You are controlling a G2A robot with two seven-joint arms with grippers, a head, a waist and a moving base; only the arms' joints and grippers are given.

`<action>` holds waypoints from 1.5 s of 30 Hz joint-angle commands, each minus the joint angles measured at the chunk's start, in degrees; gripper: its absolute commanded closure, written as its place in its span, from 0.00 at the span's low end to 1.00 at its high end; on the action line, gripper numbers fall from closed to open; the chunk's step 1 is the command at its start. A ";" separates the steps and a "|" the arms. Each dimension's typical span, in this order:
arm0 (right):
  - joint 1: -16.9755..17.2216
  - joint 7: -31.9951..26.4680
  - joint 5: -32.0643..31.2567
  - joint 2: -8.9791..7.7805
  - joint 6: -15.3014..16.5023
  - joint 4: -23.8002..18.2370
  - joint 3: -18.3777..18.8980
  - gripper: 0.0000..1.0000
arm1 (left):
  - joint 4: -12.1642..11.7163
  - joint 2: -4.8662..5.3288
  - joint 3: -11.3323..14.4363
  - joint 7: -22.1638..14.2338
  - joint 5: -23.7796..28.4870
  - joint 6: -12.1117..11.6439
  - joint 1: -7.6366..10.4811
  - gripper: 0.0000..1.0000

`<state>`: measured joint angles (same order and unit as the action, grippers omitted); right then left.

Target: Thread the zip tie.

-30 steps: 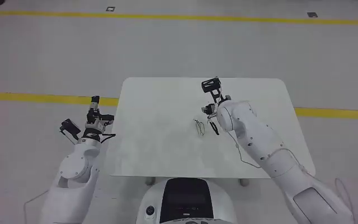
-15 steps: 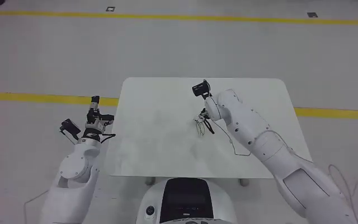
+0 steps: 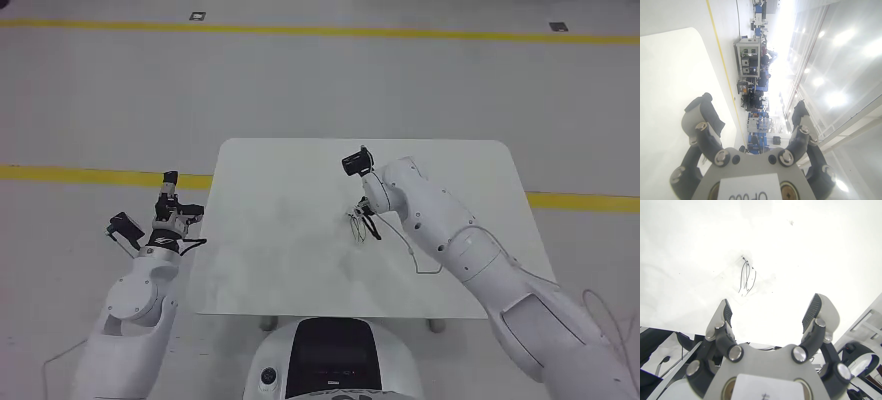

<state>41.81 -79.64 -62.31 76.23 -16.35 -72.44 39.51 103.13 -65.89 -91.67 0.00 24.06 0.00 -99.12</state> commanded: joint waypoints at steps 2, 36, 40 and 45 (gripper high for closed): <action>0.00 0.00 0.01 0.01 0.00 0.04 0.00 0.00 | 0.00 0.00 0.00 0.00 0.00 0.00 0.00 0.00; -3.96 1.95 7.24 6.95 1.48 18.97 -6.09 0.00 | 0.00 0.00 0.00 0.00 0.00 0.00 0.00 0.00; -4.34 2.80 7.66 7.45 1.94 20.03 -6.23 0.00 | 0.00 0.00 0.00 0.00 0.00 0.00 0.00 0.00; -4.34 2.80 7.66 7.45 1.94 20.03 -6.23 0.00 | 0.00 0.00 0.00 0.00 0.00 0.00 0.00 0.00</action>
<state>37.48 -76.83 -54.65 83.69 -14.41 -52.40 33.27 103.13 -65.89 -91.67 0.00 24.06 0.00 -99.12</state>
